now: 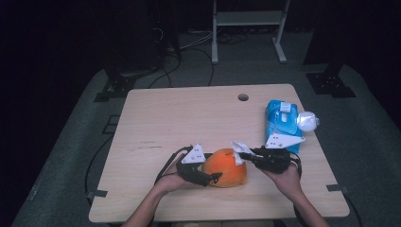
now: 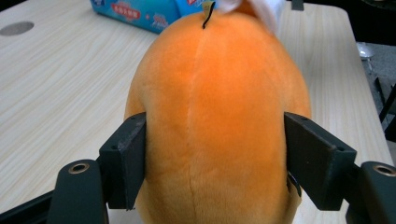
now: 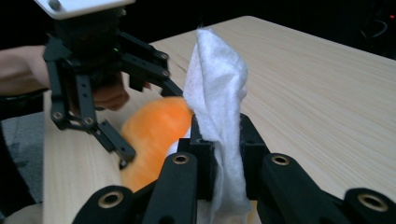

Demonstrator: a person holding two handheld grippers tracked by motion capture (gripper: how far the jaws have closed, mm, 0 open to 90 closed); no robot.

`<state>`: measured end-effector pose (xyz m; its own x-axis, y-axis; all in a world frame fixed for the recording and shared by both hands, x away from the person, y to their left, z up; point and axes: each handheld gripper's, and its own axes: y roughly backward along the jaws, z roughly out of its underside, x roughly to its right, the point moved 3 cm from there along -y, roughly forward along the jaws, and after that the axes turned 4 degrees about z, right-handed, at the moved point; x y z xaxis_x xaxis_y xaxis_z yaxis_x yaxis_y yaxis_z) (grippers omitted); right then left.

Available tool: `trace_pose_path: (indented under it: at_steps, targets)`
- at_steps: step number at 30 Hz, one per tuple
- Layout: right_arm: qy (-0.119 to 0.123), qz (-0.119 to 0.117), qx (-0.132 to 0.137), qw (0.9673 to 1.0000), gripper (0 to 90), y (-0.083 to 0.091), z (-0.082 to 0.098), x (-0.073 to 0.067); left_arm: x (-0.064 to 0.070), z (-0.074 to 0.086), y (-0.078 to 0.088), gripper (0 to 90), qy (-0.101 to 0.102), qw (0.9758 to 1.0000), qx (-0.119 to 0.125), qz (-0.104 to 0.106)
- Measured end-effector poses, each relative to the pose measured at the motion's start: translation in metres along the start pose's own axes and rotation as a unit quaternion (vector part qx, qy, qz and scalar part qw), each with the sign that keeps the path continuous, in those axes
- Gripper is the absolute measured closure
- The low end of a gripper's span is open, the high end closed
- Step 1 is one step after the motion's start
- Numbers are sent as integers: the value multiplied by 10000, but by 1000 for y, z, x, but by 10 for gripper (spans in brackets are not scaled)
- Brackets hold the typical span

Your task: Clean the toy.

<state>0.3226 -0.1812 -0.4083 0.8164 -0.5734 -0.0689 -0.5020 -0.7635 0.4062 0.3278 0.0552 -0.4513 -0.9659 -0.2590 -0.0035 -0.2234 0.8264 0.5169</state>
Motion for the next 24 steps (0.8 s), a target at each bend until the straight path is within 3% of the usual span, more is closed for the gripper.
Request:
trace_pose_path:
  at_steps: [4,7,10,17,19,21,24]
  targets:
    - [279,89,-240,9993,800,-8,2,-7,2,-1,0,272,-51,10000,-34,-25]
    - [193,162,-328,9991,800,-9,9,2,-1,1,1,272,107,9999,59,-1]
    - [88,230,-344,9991,799,-5,12,10,-1,-1,-1,273,98,9999,55,-12]
    - [214,165,-280,9992,799,-9,4,0,9,-6,-4,266,-148,9999,-40,-59]
    - [176,117,-303,9993,800,-10,6,1,8,-5,-3,258,-111,9999,16,10]
    - [54,10,-333,9994,799,-11,10,4,4,-5,-1,215,2,9999,80,78]
    - [-56,24,-375,9993,800,-9,14,9,-6,-4,-1,114,551,9983,155,55]
